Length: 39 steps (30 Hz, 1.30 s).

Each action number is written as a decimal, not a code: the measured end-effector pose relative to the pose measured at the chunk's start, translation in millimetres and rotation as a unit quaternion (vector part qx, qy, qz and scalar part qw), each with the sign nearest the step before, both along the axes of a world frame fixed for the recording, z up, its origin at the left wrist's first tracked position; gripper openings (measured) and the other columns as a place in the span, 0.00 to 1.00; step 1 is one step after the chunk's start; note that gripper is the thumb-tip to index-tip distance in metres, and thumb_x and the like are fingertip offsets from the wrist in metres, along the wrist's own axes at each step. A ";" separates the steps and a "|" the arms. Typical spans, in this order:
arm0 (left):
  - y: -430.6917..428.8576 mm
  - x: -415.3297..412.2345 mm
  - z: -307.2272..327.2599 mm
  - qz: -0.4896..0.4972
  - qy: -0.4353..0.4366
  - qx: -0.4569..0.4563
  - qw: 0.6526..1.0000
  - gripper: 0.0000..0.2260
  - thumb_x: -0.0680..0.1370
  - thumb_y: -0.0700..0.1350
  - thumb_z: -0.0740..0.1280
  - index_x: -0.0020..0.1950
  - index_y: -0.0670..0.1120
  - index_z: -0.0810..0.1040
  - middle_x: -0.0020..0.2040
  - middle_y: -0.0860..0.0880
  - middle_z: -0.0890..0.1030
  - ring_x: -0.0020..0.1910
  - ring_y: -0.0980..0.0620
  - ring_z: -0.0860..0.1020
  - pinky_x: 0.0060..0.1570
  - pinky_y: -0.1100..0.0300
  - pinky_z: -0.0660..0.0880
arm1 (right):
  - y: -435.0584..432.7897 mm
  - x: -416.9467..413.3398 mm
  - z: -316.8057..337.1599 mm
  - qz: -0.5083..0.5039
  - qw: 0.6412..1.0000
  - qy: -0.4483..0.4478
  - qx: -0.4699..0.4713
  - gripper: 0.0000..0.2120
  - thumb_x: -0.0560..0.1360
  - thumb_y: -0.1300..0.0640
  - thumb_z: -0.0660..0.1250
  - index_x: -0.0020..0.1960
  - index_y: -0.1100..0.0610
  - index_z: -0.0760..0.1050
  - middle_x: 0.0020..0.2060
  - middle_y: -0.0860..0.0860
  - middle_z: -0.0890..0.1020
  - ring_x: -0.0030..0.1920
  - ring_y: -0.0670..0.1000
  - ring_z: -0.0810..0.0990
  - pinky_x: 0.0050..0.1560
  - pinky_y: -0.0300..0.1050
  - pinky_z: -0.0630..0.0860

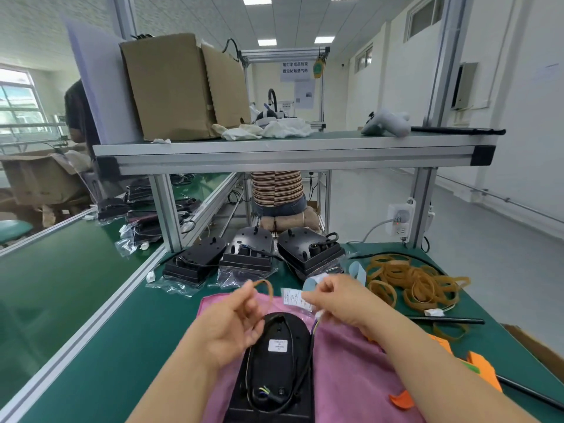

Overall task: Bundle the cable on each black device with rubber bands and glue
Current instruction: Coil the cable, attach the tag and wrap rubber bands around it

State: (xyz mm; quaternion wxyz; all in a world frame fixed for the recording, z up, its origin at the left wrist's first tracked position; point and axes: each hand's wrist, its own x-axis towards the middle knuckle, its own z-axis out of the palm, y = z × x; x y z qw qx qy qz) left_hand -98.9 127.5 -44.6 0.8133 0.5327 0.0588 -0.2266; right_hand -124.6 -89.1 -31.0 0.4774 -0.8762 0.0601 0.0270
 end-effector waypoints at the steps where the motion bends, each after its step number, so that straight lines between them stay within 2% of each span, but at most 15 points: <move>1: 8.7 4.2 -1.4 0.019 0.022 -0.029 0.999 0.10 0.74 0.53 0.69 0.38 0.48 0.80 0.30 0.52 0.78 0.30 0.54 0.79 0.42 0.56 0.73 | -0.9 0.5 -6.2 -0.001 0.998 0.053 -0.030 0.15 0.75 0.47 0.69 0.42 0.59 0.76 0.40 0.59 0.85 0.28 0.47 0.79 0.28 0.36 0.74; 4: 30.7 14.3 -6.9 0.029 0.054 -0.081 0.995 0.16 0.78 0.59 0.63 0.47 0.47 0.81 0.38 0.51 0.82 0.41 0.52 0.81 0.45 0.54 0.71 | 5.9 -0.6 -28.0 0.004 0.983 0.184 -0.013 0.21 0.75 0.39 0.67 0.47 0.59 0.77 0.36 0.57 0.83 0.28 0.49 0.80 0.30 0.39 0.78; 7: 42.6 17.2 -18.0 0.025 0.070 -0.033 0.997 0.17 0.81 0.57 0.57 0.52 0.46 0.79 0.43 0.49 0.84 0.47 0.50 0.79 0.47 0.54 0.69 | 13.8 0.1 -45.6 -0.023 0.981 0.179 0.076 0.18 0.73 0.39 0.70 0.46 0.54 0.77 0.34 0.52 0.82 0.30 0.48 0.79 0.31 0.41 0.79; 11: 39.5 13.7 -34.4 0.020 0.054 0.132 0.990 0.15 0.84 0.47 0.55 0.56 0.41 0.77 0.41 0.43 0.84 0.40 0.47 0.78 0.41 0.56 0.71 | 22.8 -0.7 -54.0 -0.046 0.979 0.127 0.156 0.14 0.68 0.47 0.78 0.42 0.52 0.74 0.27 0.47 0.77 0.25 0.44 0.72 0.24 0.35 0.67; 15: 32.2 12.0 -35.4 -0.005 0.037 0.180 0.983 0.09 0.82 0.42 0.60 0.51 0.43 0.80 0.36 0.48 0.83 0.34 0.51 0.78 0.36 0.59 0.71 | 24.5 -2.0 -48.7 -0.052 0.976 0.135 0.163 0.15 0.66 0.51 0.80 0.37 0.53 0.72 0.19 0.46 0.71 0.17 0.43 0.64 0.19 0.34 0.57; 18: 33.8 10.6 -41.5 -0.014 0.023 0.155 0.988 0.11 0.80 0.38 0.60 0.55 0.44 0.81 0.36 0.48 0.81 0.36 0.50 0.79 0.40 0.57 0.74 | 25.5 -4.0 -45.1 -0.069 0.964 0.162 0.201 0.13 0.65 0.52 0.79 0.37 0.54 0.74 0.22 0.49 0.70 0.22 0.45 0.64 0.25 0.35 0.57; 21: 37.4 10.6 -47.2 -0.020 0.023 0.113 0.993 0.14 0.80 0.36 0.58 0.61 0.46 0.80 0.38 0.48 0.81 0.38 0.50 0.79 0.40 0.57 0.76 | 33.8 -8.0 -46.7 -0.056 0.944 0.178 0.271 0.11 0.68 0.56 0.78 0.47 0.57 0.80 0.35 0.53 0.84 0.35 0.50 0.79 0.41 0.42 0.78; 24: 41.6 10.5 -47.4 -0.033 0.025 0.066 0.997 0.15 0.81 0.38 0.59 0.63 0.50 0.78 0.43 0.49 0.83 0.38 0.53 0.82 0.37 0.60 0.77 | 44.2 -10.7 -44.5 -0.060 0.925 0.140 0.349 0.15 0.68 0.63 0.77 0.53 0.63 0.81 0.45 0.59 0.86 0.45 0.57 0.85 0.53 0.54 0.82; 26: 43.7 10.8 -46.7 -0.027 0.021 0.049 0.998 0.15 0.81 0.37 0.60 0.63 0.51 0.78 0.43 0.49 0.85 0.34 0.54 0.82 0.31 0.63 0.77 | 49.4 -11.7 -43.1 -0.068 0.923 0.091 0.368 0.21 0.64 0.65 0.80 0.55 0.64 0.79 0.44 0.60 0.86 0.44 0.58 0.85 0.50 0.54 0.83; 29: 45.8 11.5 -45.4 0.009 0.002 0.067 0.998 0.14 0.81 0.33 0.60 0.62 0.46 0.77 0.40 0.47 0.85 0.27 0.57 0.78 0.22 0.69 0.71 | 52.5 -13.9 -39.9 -0.075 0.913 0.051 0.397 0.23 0.64 0.68 0.80 0.51 0.57 0.71 0.37 0.51 0.85 0.34 0.48 0.85 0.32 0.40 0.80; 31: 48.4 13.7 -43.4 0.038 -0.021 0.126 0.991 0.11 0.80 0.36 0.64 0.61 0.41 0.79 0.37 0.48 0.85 0.22 0.61 0.72 0.17 0.72 0.62 | 52.8 -12.7 -37.7 -0.047 0.902 0.036 0.427 0.26 0.63 0.69 0.79 0.53 0.55 0.70 0.38 0.51 0.86 0.38 0.50 0.86 0.36 0.42 0.81; 33: 53.8 19.1 -40.8 0.054 -0.039 0.186 0.980 0.11 0.80 0.44 0.66 0.58 0.39 0.80 0.34 0.50 0.83 0.20 0.62 0.66 0.16 0.72 0.56 | 53.2 -12.5 -31.0 -0.016 0.887 0.025 0.460 0.32 0.62 0.70 0.78 0.61 0.55 0.70 0.48 0.55 0.86 0.47 0.57 0.86 0.46 0.52 0.83; 36: 63.6 23.4 -31.4 0.014 -0.072 0.222 0.972 0.23 0.80 0.59 0.60 0.55 0.41 0.81 0.34 0.49 0.81 0.22 0.61 0.66 0.18 0.70 0.60 | 49.7 -13.1 -16.9 0.024 0.890 0.013 0.455 0.38 0.63 0.69 0.77 0.68 0.53 0.68 0.58 0.56 0.83 0.54 0.56 0.84 0.56 0.52 0.80; 38: 67.8 22.7 -22.3 -0.069 -0.105 0.200 0.972 0.31 0.78 0.66 0.54 0.55 0.42 0.82 0.38 0.50 0.82 0.31 0.57 0.76 0.31 0.65 0.75 | 47.0 -14.1 -4.5 0.084 0.898 0.002 0.432 0.33 0.62 0.68 0.76 0.66 0.58 0.74 0.57 0.58 0.83 0.54 0.56 0.84 0.57 0.50 0.80; 39: 69.7 23.1 -17.6 -0.106 -0.133 0.188 0.967 0.33 0.77 0.67 0.53 0.57 0.42 0.82 0.45 0.48 0.84 0.40 0.53 0.81 0.45 0.58 0.80 | 46.4 -14.7 0.2 0.117 0.900 -0.008 0.419 0.28 0.63 0.68 0.75 0.62 0.60 0.77 0.55 0.60 0.84 0.52 0.56 0.84 0.55 0.49 0.80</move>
